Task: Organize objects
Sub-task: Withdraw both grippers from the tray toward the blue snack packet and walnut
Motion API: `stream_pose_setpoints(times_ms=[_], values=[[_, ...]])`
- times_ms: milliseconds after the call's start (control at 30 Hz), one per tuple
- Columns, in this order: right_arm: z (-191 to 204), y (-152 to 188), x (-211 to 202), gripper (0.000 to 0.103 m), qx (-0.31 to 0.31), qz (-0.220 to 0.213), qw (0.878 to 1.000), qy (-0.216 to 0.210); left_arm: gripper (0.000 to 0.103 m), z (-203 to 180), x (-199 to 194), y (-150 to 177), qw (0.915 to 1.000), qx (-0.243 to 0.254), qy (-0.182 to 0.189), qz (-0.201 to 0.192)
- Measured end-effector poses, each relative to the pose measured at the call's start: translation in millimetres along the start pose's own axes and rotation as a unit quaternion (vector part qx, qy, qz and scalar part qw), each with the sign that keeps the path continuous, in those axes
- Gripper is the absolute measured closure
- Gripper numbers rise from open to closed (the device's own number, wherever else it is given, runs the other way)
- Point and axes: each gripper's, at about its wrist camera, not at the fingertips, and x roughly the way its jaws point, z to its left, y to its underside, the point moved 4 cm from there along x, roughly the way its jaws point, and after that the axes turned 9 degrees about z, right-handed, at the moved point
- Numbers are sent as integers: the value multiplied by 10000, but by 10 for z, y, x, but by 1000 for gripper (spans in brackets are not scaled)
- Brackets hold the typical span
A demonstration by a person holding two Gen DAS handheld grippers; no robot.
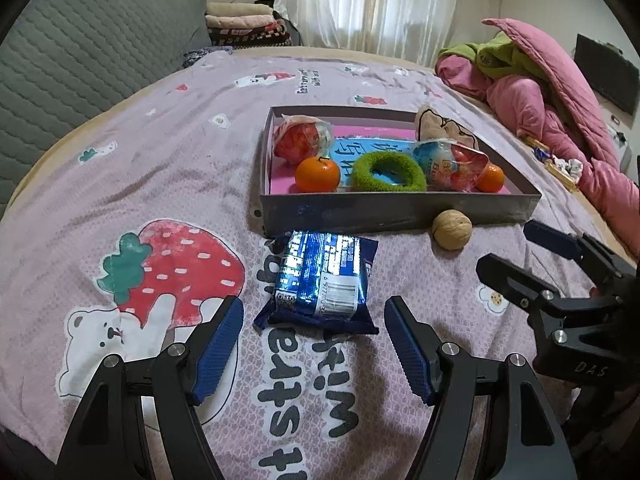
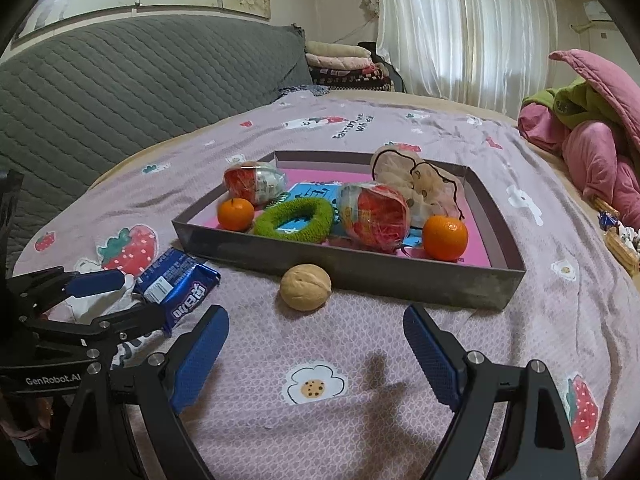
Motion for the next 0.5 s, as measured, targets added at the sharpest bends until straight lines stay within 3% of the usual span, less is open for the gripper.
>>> stream_pose_setpoints(times_ms=[500], values=[[-6, 0, 165, 14, 16, 137, 9999, 5, 29, -2, 180, -45, 9999, -13, 58, 112]])
